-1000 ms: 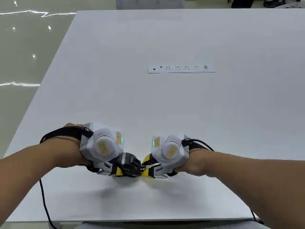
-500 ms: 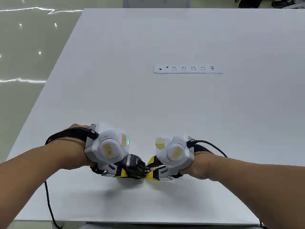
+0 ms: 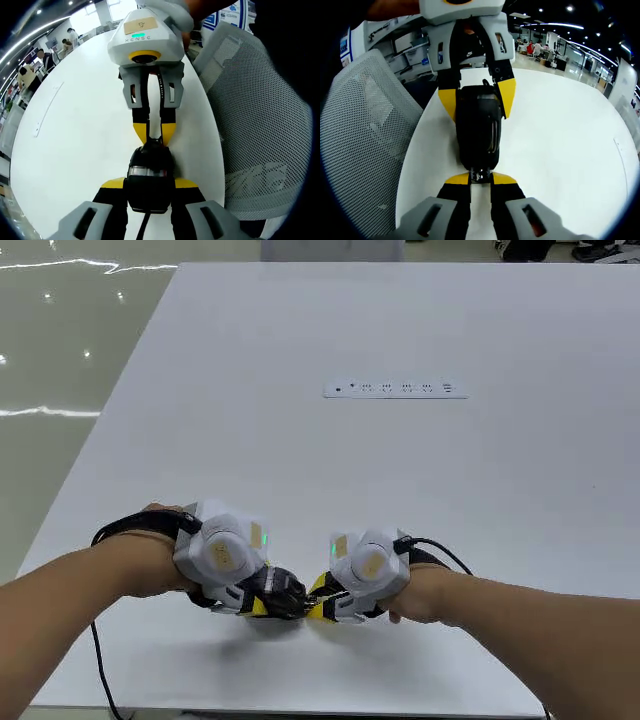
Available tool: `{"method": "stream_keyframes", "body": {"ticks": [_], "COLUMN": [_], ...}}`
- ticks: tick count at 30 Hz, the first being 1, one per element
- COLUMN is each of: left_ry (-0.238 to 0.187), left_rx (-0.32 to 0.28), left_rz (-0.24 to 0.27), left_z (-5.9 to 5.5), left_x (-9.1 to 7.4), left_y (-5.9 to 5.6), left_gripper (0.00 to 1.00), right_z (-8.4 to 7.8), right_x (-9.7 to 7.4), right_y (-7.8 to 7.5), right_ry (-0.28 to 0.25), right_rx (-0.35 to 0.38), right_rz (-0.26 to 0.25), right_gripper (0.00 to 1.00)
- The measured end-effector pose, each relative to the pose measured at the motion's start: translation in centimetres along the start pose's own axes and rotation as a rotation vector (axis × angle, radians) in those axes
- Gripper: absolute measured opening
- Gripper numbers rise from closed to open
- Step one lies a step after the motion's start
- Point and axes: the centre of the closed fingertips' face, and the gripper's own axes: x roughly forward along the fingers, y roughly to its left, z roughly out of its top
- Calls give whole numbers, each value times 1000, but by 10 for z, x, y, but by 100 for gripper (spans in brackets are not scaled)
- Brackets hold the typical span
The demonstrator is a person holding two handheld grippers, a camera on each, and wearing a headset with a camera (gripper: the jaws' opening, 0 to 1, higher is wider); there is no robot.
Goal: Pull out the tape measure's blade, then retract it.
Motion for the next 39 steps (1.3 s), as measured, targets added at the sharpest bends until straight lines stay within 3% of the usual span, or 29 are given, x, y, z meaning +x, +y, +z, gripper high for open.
{"method": "stream_keyframes", "body": {"ticks": [10,13,18,20,21,27,34,39], "left_ry": [1,-8,-12,-14,-12,-10,-15,-16], "left_rx": [-13,-13,-13,-7,-5,-17,-20,-23], "left_rz": [8,13,13,8,4,8,14,15], "left_z": [1,1,1,1,0,0,0,-1], "left_x": [0,0,0,0,-1,0,-1,-1], "left_y": [1,1,1,0,0,1,1,1], "left_gripper": [29,29,29,29,29,29,29,29], "right_z": [-3,-3,-2,5,3,2,-4,-6], "right_x": [-4,-3,-1,5,5,4,-3,-5], "right_y": [-2,-2,-3,0,4,-1,-4,-4], "right_ry": [14,41,40,20,47,39,16,23], "right_rx": [10,-6,21,14,-10,-13,48,53], "right_rz": [-7,-17,-9,-6,13,0,-14,-18], "right_gripper": [13,14,15,16,16,13,13,13]}}
